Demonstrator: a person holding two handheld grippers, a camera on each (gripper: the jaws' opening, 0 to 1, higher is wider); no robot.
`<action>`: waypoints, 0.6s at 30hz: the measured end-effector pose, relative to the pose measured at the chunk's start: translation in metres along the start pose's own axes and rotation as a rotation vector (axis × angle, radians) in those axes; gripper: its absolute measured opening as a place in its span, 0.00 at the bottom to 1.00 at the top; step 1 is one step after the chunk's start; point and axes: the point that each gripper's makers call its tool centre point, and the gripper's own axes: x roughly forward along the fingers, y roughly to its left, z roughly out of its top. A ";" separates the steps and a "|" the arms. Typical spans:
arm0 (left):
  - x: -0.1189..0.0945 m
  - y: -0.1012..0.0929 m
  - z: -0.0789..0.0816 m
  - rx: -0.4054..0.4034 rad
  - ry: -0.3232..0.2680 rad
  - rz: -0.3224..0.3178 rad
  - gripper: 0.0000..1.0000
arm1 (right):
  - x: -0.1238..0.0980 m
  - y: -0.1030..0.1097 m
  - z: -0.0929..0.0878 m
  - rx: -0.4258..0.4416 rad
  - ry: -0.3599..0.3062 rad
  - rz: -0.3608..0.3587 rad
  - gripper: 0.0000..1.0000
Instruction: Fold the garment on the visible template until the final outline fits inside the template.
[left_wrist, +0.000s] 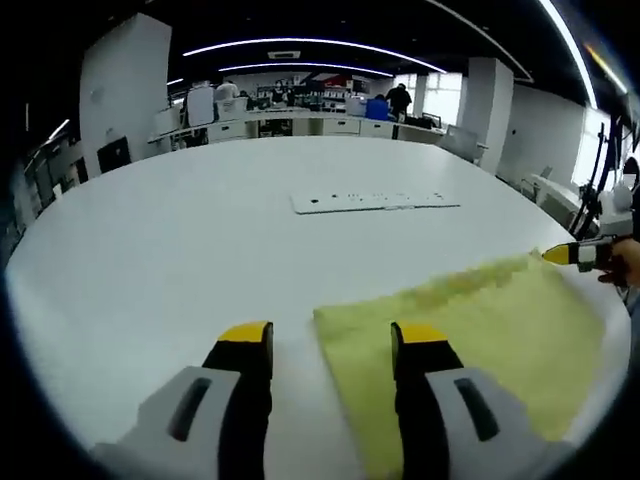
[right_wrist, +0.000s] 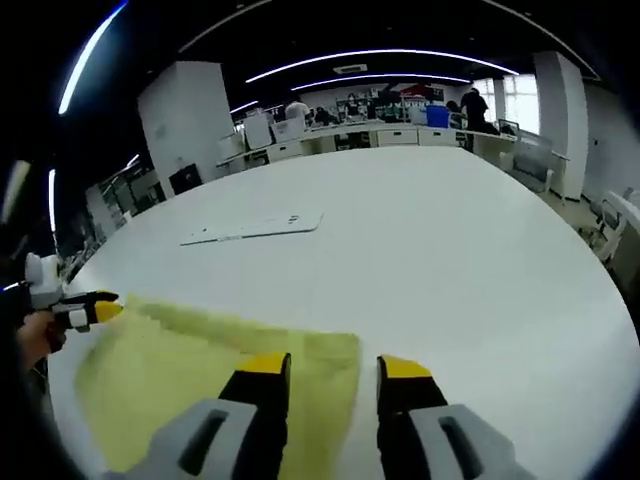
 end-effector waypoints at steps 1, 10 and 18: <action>-0.002 0.000 -0.001 -0.001 0.002 -0.002 0.45 | -0.001 0.002 0.000 -0.001 0.003 0.007 0.34; -0.031 -0.007 -0.004 -0.005 -0.008 -0.058 0.48 | -0.024 0.019 -0.003 -0.028 0.023 0.075 0.43; -0.063 -0.014 -0.017 0.054 0.006 -0.112 0.47 | -0.054 0.034 -0.018 -0.083 0.061 0.153 0.45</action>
